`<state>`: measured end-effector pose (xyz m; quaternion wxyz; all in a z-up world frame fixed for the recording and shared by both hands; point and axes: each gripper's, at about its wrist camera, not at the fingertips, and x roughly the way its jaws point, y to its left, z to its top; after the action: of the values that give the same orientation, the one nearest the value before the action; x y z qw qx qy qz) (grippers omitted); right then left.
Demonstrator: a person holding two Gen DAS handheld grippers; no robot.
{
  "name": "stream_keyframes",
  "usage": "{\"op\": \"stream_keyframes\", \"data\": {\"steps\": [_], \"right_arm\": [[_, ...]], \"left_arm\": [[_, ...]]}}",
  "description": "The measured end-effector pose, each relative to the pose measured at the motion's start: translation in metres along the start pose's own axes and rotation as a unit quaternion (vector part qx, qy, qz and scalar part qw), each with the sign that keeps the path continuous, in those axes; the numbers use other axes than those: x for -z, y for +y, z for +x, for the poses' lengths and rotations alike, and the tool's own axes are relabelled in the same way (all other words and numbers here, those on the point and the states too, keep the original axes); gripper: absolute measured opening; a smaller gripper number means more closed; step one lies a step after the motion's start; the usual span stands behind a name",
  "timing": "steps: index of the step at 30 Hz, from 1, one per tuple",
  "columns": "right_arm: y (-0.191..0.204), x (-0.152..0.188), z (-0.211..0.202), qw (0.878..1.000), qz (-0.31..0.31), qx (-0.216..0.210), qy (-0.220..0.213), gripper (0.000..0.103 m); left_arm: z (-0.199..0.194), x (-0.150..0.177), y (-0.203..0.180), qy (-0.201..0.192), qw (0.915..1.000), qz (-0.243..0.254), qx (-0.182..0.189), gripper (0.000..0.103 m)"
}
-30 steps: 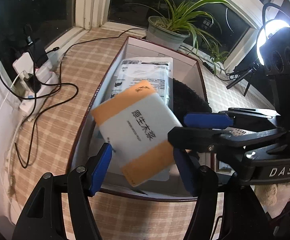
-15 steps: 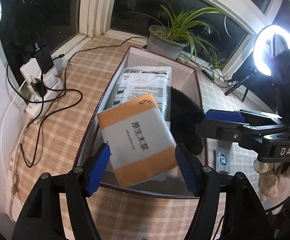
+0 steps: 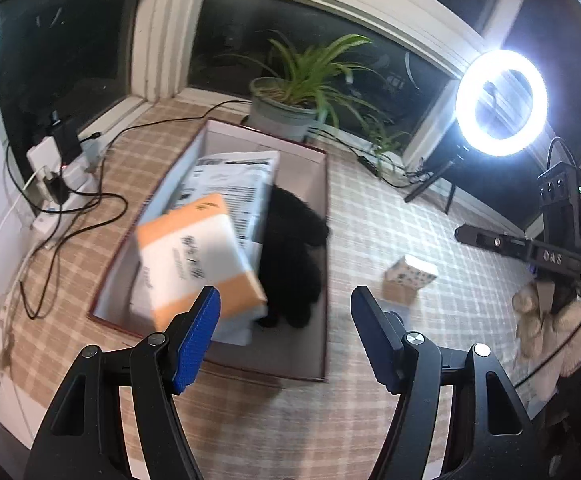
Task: Organize soft objects
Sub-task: 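Move both tools toward the grey sachet and white Vinda tissue pack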
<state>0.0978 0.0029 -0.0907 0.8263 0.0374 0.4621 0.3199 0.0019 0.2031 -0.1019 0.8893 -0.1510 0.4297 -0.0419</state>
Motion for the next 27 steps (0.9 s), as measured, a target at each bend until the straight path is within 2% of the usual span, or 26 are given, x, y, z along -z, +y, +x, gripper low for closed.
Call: {"op": "stream_keyframes", "data": {"steps": [8,13,17,20,24,27], "right_arm": [[-0.067,0.022,-0.047,0.998,0.013,0.052,-0.018,0.058],[-0.079,0.032,-0.050,0.993,-0.048,0.109,0.014,0.058],[-0.083,0.036,-0.043,0.988,-0.086,0.122,0.042,0.058],[-0.084,0.040,-0.035,0.981,-0.128,0.130,0.062,0.050],[-0.085,0.042,-0.019,0.971,-0.178,0.132,0.085,0.033],[-0.088,0.041,-0.004,0.965,-0.205,0.127,0.103,0.031]], "left_arm": [[0.022,0.024,-0.055,0.024,0.9993,0.021,0.018,0.067],[0.042,0.043,-0.086,0.046,0.9986,0.017,0.021,0.067],[0.052,0.057,-0.100,0.054,0.9984,0.009,0.014,0.067],[0.061,0.068,-0.109,0.058,0.9983,-0.006,0.002,0.067],[0.070,0.079,-0.113,0.064,0.9974,-0.032,-0.011,0.067],[0.078,0.084,-0.117,0.065,0.9966,-0.047,-0.023,0.067]]}}
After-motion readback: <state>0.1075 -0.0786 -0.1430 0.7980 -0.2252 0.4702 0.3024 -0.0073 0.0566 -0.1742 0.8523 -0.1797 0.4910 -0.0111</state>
